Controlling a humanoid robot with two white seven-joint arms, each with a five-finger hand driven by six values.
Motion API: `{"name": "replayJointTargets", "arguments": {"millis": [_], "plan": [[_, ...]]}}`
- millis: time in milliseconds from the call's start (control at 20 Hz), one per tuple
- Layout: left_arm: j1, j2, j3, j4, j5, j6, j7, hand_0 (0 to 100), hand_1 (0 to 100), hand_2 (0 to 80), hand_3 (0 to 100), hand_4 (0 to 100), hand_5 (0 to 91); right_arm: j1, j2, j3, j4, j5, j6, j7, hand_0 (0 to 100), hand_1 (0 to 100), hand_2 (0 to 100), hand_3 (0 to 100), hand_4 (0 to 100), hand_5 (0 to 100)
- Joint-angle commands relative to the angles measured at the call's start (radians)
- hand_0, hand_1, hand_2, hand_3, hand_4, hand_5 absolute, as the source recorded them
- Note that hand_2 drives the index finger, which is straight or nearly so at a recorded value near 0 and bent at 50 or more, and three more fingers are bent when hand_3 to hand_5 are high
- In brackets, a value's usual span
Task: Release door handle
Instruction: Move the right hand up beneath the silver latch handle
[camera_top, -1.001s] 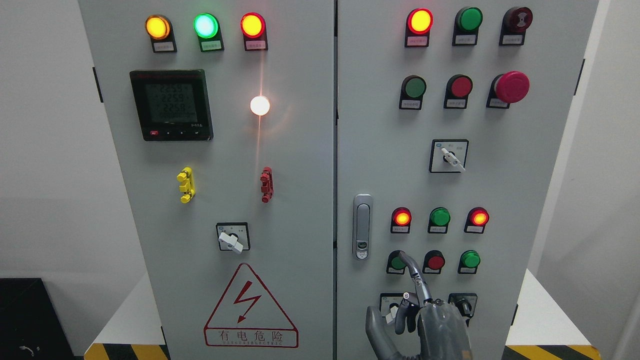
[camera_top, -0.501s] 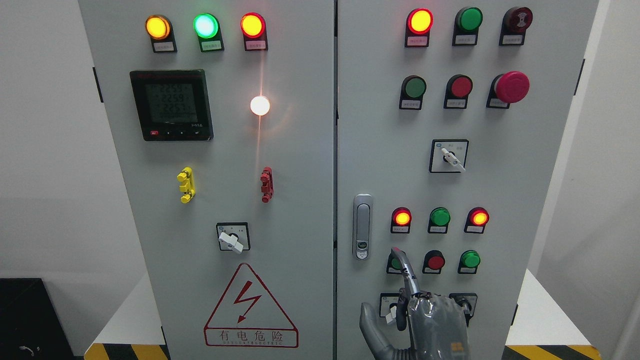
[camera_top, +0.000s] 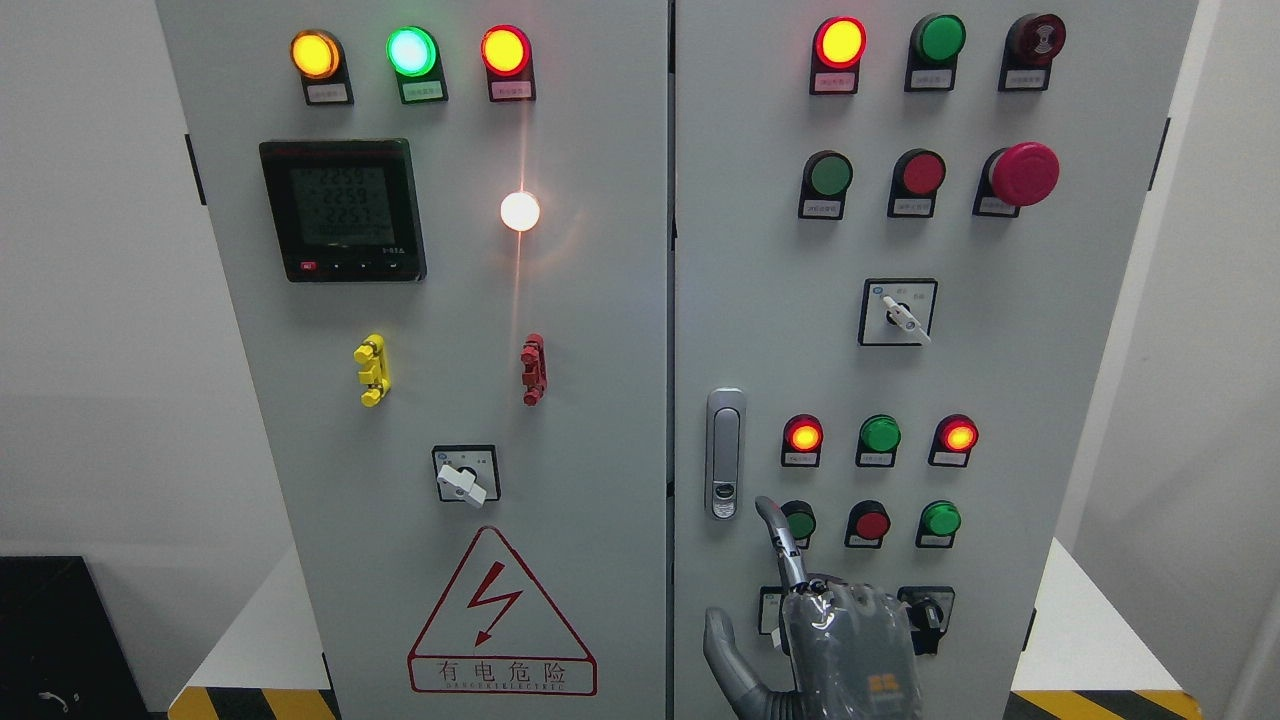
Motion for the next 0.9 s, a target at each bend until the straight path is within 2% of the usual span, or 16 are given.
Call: {"name": "replayJointTargets", "arguments": {"millis": [0,200,851], "plan": [[0.02,0.0,0.0,0.0,-0.001,0.0,0.0,12,56,0.0,0,0,0.0,-0.027,0.002,0.006,0.077,0.073,0.002,0.001,52,33,0,100,100,100],[0.02,0.0,0.0,0.0,0.001,0.0,0.0,12,56,0.0,0,0,0.0,-0.038,0.002,0.009,0.092,0.076,0.042,0.002,52,33,0,100,100,100],[0.02,0.0,0.0,0.0,0.001,0.0,0.0,12,56,0.0,0,0,0.0,-0.07,0.002,0.007,0.126,0.155,0.059,0.007,52,33,0,100,100,100]]}}
